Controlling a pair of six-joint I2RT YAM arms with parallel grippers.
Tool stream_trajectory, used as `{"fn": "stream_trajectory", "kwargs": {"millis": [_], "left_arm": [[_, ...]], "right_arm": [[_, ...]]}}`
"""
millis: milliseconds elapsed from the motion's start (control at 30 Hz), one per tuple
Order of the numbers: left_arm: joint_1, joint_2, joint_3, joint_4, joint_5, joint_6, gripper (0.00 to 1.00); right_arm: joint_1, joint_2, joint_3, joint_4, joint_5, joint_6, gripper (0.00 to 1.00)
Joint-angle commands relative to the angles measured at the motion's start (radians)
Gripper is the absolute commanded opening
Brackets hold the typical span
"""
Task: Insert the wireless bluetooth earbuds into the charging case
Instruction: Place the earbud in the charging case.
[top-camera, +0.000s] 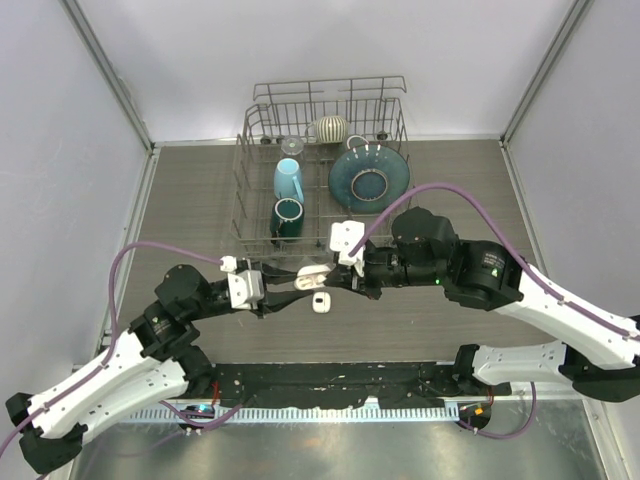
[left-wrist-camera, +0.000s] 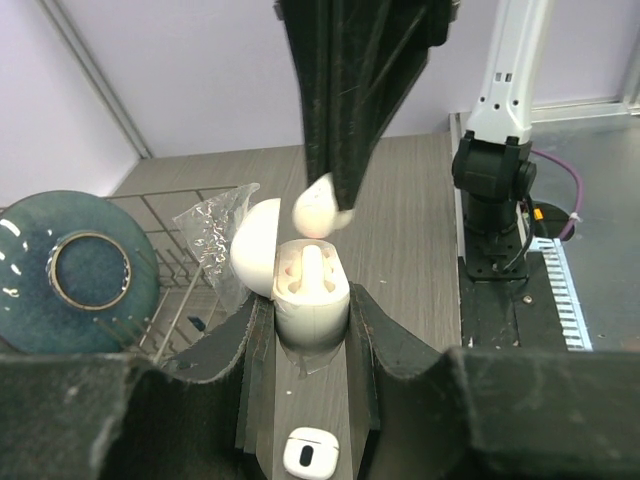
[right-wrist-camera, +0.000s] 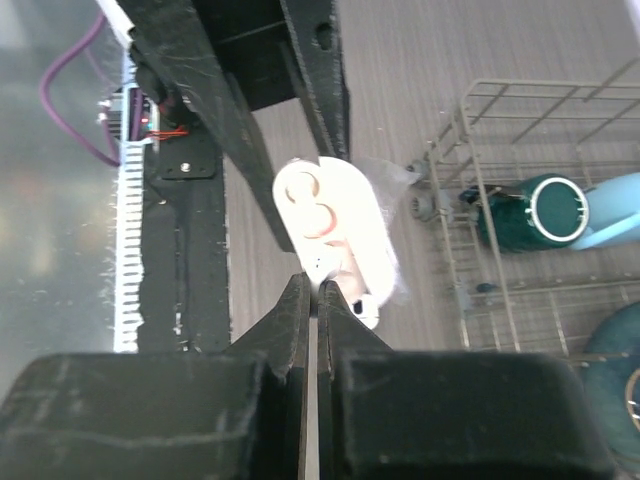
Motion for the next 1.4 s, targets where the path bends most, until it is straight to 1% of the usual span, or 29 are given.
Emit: {"fn": "stream_trajectory", "kwargs": {"millis": [0, 133, 233, 400, 500, 567, 633, 1367], "left_arm": [[-0.003, -0.01, 0.048, 0.069, 0.055, -0.035, 0.0], [-0.005, -0.021, 0.046, 0.11, 0.074, -0.06, 0.0], [-0.005, -0.025, 0.043, 0.145, 0.088, -0.084, 0.0], [-0.005, -0.018, 0.035, 0.196, 0.117, -0.116, 0.0], [-0.005, -0.006, 0.028, 0.242, 0.127, -0.129, 0.0], [-0.003, 0.005, 0.026, 0.266, 0.128, -0.162, 0.0], [-0.003, 0.013, 0.028, 0.28, 0.136, -0.169, 0.0], [-0.005, 0.044, 0.009, 0.334, 0.128, -0.204, 0.0]], "right_arm": [[0.006, -0.039, -0.013, 0.046, 0.08, -0.084, 0.01], [0.006, -0.036, -0.024, 0.04, 0.089, -0.119, 0.01], [0.006, -0.038, -0.024, 0.043, 0.049, -0.13, 0.01], [0.005, -0.087, -0.071, 0.123, -0.009, -0.134, 0.01], [0.006, -0.097, -0.081, 0.14, -0.029, -0.13, 0.01], [0.008, -0.102, -0.087, 0.152, -0.05, -0.128, 0.01], [0.006, -0.117, -0.105, 0.189, -0.07, -0.119, 0.01], [0.006, -0.168, -0.16, 0.302, -0.107, -0.159, 0.01]]}}
